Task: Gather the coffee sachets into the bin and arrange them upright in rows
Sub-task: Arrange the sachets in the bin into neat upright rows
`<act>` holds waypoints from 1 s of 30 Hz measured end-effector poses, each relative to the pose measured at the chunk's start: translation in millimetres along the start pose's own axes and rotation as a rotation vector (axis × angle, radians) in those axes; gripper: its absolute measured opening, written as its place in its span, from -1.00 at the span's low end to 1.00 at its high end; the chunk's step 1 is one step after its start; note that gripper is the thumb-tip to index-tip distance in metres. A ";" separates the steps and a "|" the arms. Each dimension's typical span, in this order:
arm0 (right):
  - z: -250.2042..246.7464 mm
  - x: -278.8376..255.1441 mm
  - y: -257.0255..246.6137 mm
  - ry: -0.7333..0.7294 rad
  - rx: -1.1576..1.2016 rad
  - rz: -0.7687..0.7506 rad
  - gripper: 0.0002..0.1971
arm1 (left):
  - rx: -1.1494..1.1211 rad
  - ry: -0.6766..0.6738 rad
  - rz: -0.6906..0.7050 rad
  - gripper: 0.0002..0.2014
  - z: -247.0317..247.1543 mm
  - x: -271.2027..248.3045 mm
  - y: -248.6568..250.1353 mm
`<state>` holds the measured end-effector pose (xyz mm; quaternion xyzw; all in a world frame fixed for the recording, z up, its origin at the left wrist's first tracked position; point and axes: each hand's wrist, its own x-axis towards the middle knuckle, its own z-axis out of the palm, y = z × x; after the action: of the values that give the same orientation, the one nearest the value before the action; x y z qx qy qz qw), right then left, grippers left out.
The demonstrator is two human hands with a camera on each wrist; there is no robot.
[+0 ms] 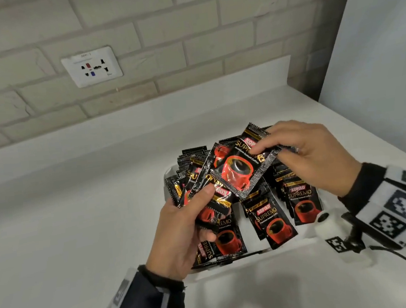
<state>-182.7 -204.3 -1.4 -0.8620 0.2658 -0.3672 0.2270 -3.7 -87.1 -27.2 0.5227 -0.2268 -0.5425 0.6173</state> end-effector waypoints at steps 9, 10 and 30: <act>-16.2 3.7 -3.3 0.010 0.486 0.275 -0.68 | 0.061 0.060 0.006 -0.37 -2.9 3.4 -0.7; -19.7 6.8 -5.1 0.084 0.535 0.285 -0.78 | 0.097 0.059 0.010 -0.37 -3.8 3.7 -0.2; 10.6 31.1 -38.5 -0.573 -0.266 0.028 -0.88 | 0.241 -0.021 0.067 -0.44 -8.8 1.9 -1.1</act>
<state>-145.2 -192.5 30.5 -0.9488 0.2486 -0.0680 0.1828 3.9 -85.1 -31.8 0.5795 -0.3143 -0.4958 0.5653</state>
